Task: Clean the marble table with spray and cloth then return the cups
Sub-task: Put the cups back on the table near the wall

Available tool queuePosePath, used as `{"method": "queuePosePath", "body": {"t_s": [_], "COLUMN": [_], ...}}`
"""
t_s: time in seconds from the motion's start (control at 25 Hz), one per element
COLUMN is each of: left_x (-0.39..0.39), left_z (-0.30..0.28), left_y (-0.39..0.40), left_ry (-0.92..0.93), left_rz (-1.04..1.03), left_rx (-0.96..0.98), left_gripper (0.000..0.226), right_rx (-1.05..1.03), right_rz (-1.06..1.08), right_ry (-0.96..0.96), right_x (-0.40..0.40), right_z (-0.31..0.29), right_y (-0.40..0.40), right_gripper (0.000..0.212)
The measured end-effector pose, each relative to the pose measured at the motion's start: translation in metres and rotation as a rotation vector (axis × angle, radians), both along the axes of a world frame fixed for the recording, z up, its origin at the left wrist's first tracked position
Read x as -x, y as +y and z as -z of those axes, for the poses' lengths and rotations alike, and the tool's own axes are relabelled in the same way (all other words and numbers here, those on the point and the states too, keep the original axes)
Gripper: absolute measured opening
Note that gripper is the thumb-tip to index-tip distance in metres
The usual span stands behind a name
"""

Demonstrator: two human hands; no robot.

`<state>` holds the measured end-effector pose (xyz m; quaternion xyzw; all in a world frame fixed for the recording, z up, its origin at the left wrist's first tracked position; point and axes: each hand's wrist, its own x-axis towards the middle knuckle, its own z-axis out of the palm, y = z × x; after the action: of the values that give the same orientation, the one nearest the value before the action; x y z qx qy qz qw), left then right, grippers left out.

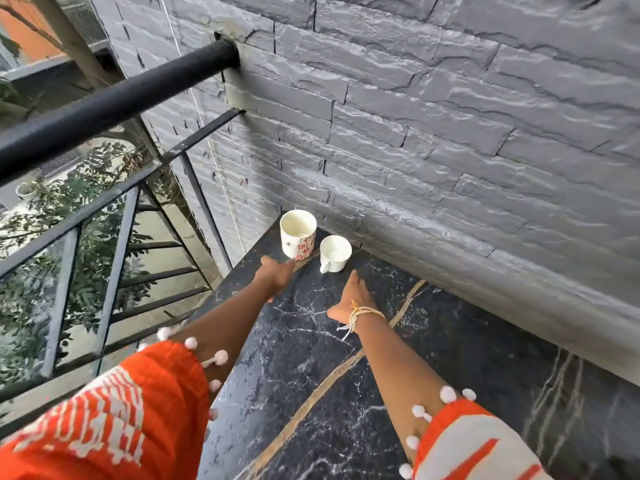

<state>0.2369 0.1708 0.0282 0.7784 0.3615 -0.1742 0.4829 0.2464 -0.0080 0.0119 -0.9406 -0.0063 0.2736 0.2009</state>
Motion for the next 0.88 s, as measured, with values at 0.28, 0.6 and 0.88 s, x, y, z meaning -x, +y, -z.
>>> {"method": "queuePosePath", "body": {"t_s": [0.28, 0.6, 0.88], "left_x": [0.129, 0.335, 0.506], "left_z": [-0.02, -0.021, -0.01], "left_y": [-0.05, -0.084, -0.07], "left_ry": [-0.029, -0.07, -0.145], "left_rz": [0.096, 0.035, -0.162], "left_rx": [-0.105, -0.185, -0.248], "left_gripper": [0.072, 0.053, 0.028], "right_rx": [0.076, 0.109, 0.034], "right_rz": [-0.307, -0.434, -0.511], "right_ry": [0.016, 0.025, -0.06], "right_x": [0.126, 0.302, 0.432], "right_z": [-0.016, -0.023, -0.025], "right_y": [-0.024, -0.063, -0.05], "right_gripper": [0.101, 0.091, 0.067]}}
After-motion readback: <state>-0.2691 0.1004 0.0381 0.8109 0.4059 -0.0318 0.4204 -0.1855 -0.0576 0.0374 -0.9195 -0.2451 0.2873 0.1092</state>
